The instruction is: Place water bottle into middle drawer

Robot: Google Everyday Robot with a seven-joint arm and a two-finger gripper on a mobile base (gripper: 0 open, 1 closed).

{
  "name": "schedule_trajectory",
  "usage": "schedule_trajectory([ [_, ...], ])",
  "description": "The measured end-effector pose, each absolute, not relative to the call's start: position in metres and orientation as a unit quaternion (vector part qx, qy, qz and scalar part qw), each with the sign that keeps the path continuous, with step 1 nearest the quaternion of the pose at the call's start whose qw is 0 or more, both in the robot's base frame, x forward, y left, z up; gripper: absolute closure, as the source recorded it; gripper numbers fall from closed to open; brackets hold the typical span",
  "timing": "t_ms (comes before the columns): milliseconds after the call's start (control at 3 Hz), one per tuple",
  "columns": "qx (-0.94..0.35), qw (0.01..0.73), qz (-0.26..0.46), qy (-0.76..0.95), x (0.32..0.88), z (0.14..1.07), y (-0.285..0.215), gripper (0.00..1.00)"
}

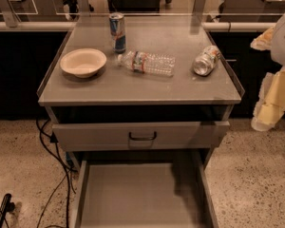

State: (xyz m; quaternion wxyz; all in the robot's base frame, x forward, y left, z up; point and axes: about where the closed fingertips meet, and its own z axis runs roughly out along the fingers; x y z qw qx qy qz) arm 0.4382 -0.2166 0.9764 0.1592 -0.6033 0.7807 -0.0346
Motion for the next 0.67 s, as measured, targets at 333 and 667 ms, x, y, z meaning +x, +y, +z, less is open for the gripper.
schedule_trajectory([
  [333,-0.603,0.159,-0.035,0.781,0.4382,0.9764,-0.2166,0.00],
  [667,-0.605,0.172,-0.026,0.777,0.4432,0.9784,-0.2132,0.00],
])
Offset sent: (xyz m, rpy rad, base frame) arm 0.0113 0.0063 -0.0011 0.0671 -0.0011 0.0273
